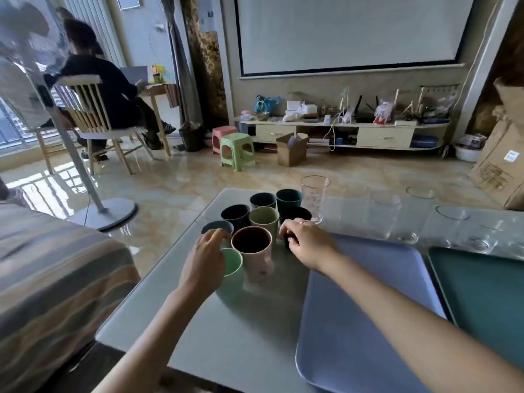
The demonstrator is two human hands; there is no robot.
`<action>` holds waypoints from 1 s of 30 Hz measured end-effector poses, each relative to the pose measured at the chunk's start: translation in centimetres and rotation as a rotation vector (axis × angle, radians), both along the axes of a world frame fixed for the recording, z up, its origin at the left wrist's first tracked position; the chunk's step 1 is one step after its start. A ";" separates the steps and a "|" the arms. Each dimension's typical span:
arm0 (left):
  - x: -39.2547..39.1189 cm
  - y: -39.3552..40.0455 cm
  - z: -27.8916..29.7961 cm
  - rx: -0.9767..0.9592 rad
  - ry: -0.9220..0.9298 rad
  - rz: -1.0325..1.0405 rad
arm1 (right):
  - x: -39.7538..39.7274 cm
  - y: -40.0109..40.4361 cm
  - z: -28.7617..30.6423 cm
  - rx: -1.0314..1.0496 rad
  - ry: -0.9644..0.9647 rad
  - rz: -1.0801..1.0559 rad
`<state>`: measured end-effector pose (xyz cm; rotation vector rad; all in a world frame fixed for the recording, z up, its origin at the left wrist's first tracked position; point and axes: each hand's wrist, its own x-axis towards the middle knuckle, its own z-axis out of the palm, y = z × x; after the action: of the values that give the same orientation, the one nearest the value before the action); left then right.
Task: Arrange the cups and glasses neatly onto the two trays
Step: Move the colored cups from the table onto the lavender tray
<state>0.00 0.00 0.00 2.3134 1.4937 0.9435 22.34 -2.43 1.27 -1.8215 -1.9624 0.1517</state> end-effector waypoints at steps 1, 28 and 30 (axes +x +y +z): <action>-0.3 0.2 -0.5 -0.002 -0.018 0.047 | 0.1 0.4 -0.2 -0.021 -0.041 -0.020; -1.1 2.5 0.0 -0.189 0.218 0.223 | 4.5 5.0 -4.1 -0.037 -0.123 -0.179; -1.3 1.9 1.2 -0.152 0.198 0.269 | 4.7 4.3 -3.9 0.008 -0.109 -0.178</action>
<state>-1.35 1.85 1.21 2.1867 1.9226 0.6446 27.02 1.83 -2.61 -2.0267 -1.8570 -0.0120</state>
